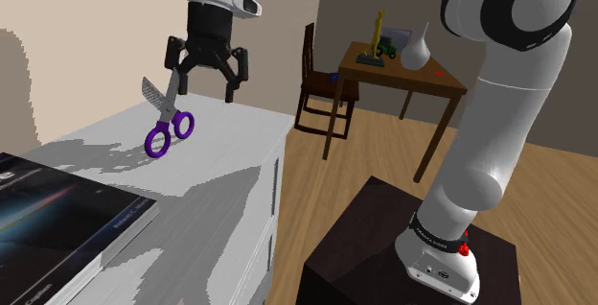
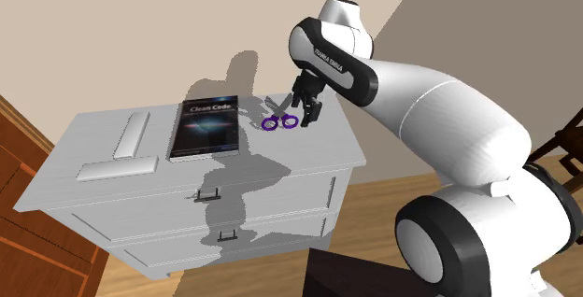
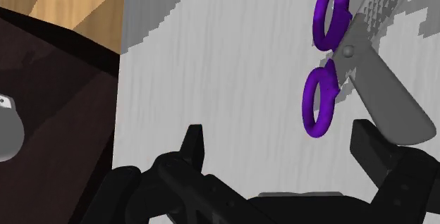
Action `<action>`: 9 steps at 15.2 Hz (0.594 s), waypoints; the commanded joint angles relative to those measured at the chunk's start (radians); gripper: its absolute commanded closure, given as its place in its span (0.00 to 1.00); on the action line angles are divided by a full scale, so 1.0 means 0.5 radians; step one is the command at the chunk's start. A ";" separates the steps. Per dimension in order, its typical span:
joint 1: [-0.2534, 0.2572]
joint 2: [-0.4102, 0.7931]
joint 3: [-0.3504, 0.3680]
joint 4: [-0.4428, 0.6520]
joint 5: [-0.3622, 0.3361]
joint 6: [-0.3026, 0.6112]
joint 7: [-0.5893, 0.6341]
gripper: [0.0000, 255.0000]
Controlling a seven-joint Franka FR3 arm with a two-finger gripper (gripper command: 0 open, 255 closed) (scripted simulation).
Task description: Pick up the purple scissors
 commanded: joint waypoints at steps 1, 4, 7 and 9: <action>0.046 0.160 0.015 0.175 -0.063 0.002 0.200 0.00; 0.091 0.287 0.009 0.301 -0.114 0.011 0.319 0.00; 0.084 0.274 0.006 0.205 -0.104 0.092 0.295 0.00; 0.081 0.268 0.005 0.145 -0.099 0.145 0.280 0.00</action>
